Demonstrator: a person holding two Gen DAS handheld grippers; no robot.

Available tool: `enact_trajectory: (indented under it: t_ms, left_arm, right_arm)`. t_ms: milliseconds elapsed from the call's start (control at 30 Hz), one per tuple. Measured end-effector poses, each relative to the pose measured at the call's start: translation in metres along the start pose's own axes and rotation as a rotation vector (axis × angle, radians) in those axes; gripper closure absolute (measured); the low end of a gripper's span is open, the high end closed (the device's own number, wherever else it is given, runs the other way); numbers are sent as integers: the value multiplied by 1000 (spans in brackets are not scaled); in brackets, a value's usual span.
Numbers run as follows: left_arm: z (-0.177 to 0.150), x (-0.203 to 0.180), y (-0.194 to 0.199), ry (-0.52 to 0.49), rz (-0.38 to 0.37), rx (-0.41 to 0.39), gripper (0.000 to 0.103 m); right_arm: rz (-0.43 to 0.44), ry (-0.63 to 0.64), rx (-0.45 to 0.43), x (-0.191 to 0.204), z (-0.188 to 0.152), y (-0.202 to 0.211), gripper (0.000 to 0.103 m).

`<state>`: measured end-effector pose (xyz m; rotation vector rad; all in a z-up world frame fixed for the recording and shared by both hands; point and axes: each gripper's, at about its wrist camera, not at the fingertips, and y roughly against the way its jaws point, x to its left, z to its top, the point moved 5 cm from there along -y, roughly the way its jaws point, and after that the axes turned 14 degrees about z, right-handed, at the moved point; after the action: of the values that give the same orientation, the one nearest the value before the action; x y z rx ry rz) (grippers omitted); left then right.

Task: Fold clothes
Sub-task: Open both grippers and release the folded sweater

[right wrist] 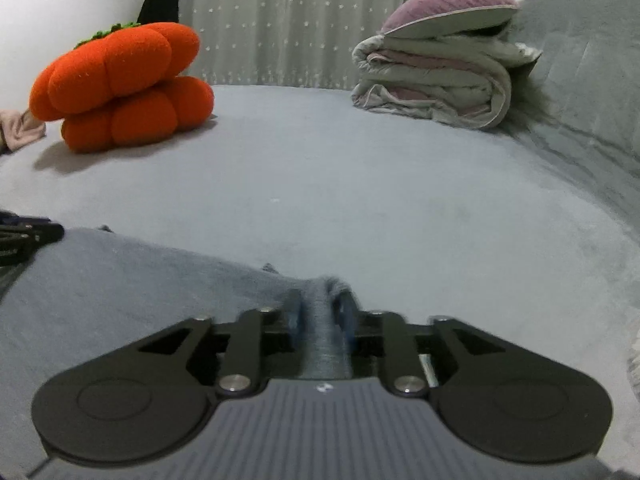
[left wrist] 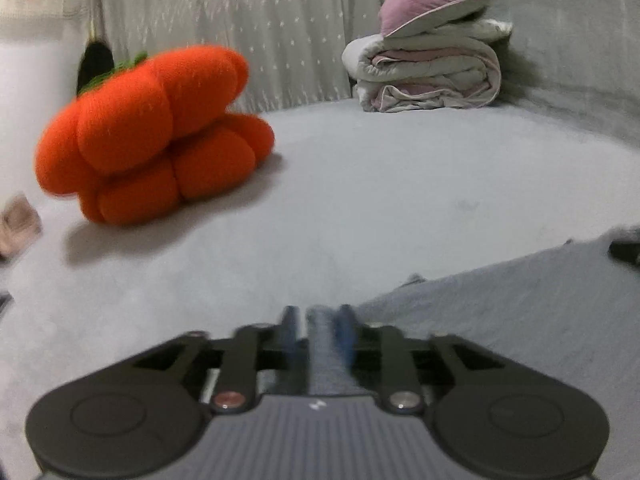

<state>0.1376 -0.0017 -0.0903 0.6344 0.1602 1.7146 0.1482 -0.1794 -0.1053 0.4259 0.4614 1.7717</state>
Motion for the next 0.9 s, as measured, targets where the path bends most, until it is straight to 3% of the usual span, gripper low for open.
enact_trajectory:
  t_ms: [33, 100, 233, 367, 467, 567, 667, 700, 900]
  left_arm:
    - [2, 0, 3, -10, 23, -14, 31]
    - [7, 1, 12, -9, 34, -40, 12]
    - [17, -1, 42, 5, -15, -110, 1]
    - [16, -13, 69, -22, -96, -191, 1]
    - [10, -20, 73, -10, -162, -198, 1]
    - [0, -20, 62, 30, -249, -127, 1]
    - [-16, -20, 40, 113, -348, 45, 1]
    - [-20, -19, 36, 135, -356, 65, 1]
    - [-24, -18, 38, 125, -362, 51, 1]
  right_arm:
    - [-18, 5, -6, -1, 1, 2, 50]
    - [-35, -4, -25, -5, 2, 7, 42]
    - [-27, -16, -81, 3, 8, 20, 28]
    - [28, 29, -156, 24, 16, 36, 12]
    - [110, 56, -182, 40, 16, 40, 4]
    - [138, 31, -152, 42, 10, 36, 5]
    - [215, -68, -86, 33, 1, 26, 3]
    - [228, -93, -66, 31, -3, 23, 2]
    - [211, -149, 19, 21, -16, 18, 0]
